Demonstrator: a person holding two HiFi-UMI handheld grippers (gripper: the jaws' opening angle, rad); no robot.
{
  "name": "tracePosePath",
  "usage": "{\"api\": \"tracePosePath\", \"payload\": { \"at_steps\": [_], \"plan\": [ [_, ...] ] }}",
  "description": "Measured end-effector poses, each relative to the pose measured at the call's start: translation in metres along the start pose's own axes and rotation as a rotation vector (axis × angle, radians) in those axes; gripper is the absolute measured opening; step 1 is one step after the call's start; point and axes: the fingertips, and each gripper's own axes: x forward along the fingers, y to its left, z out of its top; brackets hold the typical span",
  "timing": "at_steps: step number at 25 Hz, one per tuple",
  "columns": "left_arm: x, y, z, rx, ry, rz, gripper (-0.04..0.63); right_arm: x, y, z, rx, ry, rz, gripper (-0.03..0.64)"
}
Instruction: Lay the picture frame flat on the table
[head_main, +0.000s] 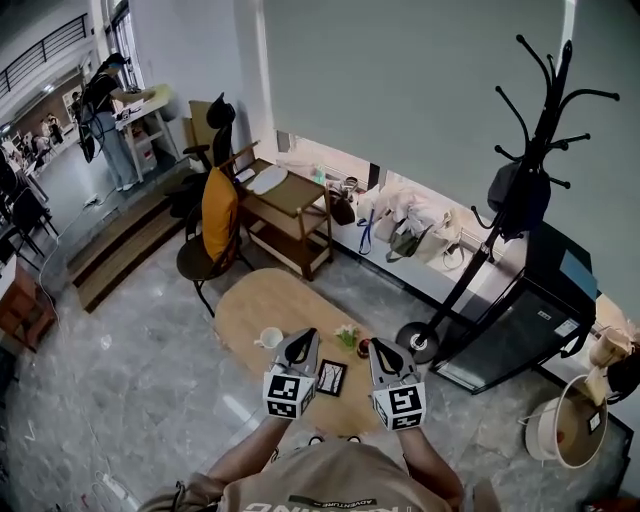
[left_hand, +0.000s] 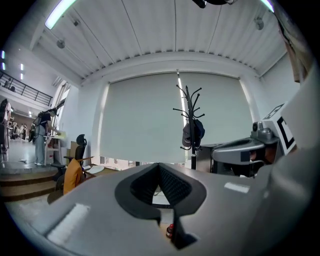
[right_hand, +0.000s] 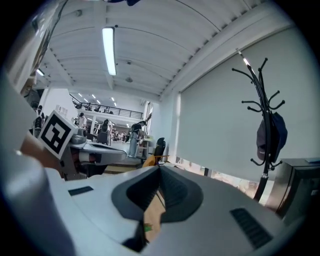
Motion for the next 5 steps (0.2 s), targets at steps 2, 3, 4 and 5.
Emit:
{"api": "tracePosePath", "payload": {
  "at_steps": [2,3,4,5],
  "plan": [
    [0.003,0.002,-0.001,-0.008,0.000,0.008,0.006,0.001,-0.002,-0.003,0.001,0.005,0.002,0.006],
    [0.006,0.002,-0.001,-0.011,-0.003,0.012,0.006,0.002,-0.005,-0.003,0.008,0.003,0.001,0.006],
    [0.010,0.003,0.000,-0.016,-0.005,0.014,0.006,0.004,-0.009,-0.002,0.017,-0.001,0.000,0.006],
    [0.013,0.003,0.000,-0.020,-0.009,0.016,0.006,0.005,-0.013,0.000,0.025,-0.006,-0.001,0.006]
  ]
}}
